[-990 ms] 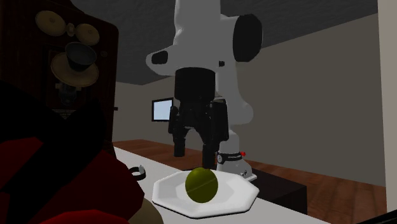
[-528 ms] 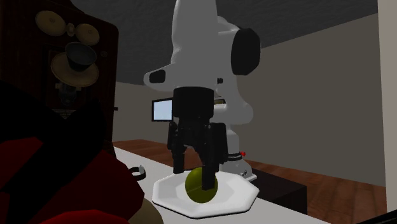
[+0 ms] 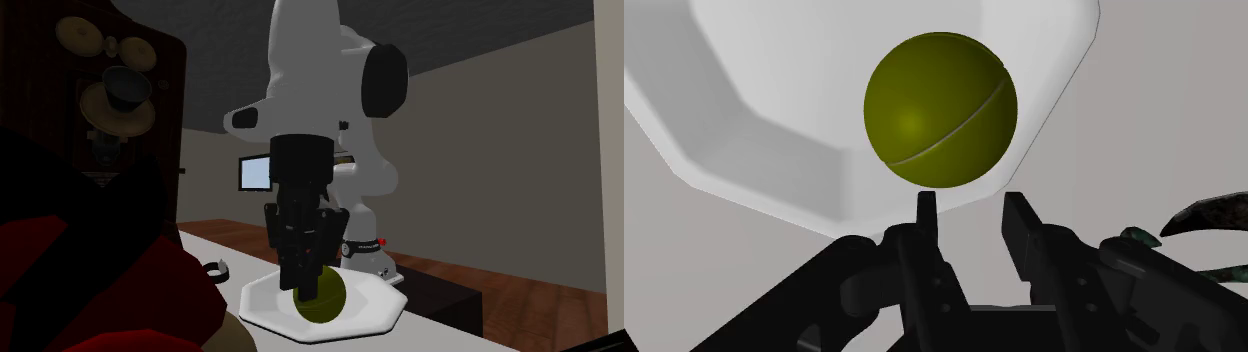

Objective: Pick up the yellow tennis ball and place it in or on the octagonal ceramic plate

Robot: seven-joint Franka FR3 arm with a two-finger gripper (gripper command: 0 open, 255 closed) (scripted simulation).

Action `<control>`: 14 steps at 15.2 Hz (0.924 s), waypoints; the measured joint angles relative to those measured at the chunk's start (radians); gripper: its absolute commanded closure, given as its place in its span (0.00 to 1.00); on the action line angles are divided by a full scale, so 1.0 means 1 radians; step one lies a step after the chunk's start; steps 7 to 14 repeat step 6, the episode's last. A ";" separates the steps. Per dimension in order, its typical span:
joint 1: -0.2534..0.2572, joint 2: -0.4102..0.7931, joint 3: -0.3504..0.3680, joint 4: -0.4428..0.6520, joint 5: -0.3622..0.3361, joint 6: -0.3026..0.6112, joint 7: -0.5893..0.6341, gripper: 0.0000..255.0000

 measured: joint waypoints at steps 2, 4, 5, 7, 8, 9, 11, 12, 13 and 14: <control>0.001 0.003 0.000 0.006 -0.002 0.001 0.002 1.00; 0.003 0.010 0.001 0.009 -0.004 -0.002 0.004 1.00; 0.003 0.012 0.001 0.010 -0.005 -0.002 0.005 1.00; 0.004 0.013 0.001 0.010 -0.005 -0.001 0.006 1.00; 0.004 0.013 0.001 0.010 -0.005 -0.001 0.006 1.00; 0.004 0.013 0.001 0.010 -0.005 -0.001 0.006 1.00; 0.004 0.013 0.001 0.010 -0.005 -0.001 0.006 1.00; 0.004 0.013 0.001 0.010 -0.005 -0.001 0.006 1.00; 0.004 0.013 0.001 0.010 -0.005 -0.001 0.006 1.00; 0.004 0.013 0.001 0.010 -0.005 -0.001 0.006 1.00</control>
